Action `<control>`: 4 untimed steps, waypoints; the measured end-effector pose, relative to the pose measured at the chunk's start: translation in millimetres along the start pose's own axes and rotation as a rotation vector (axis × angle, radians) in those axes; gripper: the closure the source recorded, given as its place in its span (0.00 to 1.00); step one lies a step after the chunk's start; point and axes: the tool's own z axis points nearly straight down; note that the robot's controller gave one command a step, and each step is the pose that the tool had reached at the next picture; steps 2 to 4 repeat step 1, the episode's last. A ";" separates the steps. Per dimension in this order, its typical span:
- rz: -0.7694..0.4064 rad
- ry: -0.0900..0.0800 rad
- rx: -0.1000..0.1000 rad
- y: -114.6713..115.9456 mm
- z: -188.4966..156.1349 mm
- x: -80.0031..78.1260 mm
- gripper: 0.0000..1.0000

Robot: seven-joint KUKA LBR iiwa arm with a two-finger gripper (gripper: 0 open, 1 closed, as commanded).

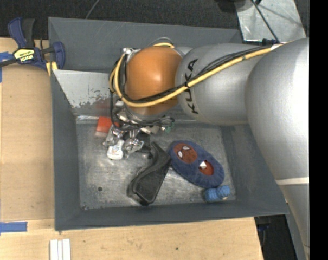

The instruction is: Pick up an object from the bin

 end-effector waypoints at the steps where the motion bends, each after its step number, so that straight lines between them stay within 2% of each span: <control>1: 0.018 0.008 0.001 -0.1 -145.6 10.8 1.00; 4: 0.018 0.008 0.001 -0.1 -145.6 10.8 1.00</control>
Offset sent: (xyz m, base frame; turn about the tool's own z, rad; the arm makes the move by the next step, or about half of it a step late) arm -0.0104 -0.0111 0.1393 0.0140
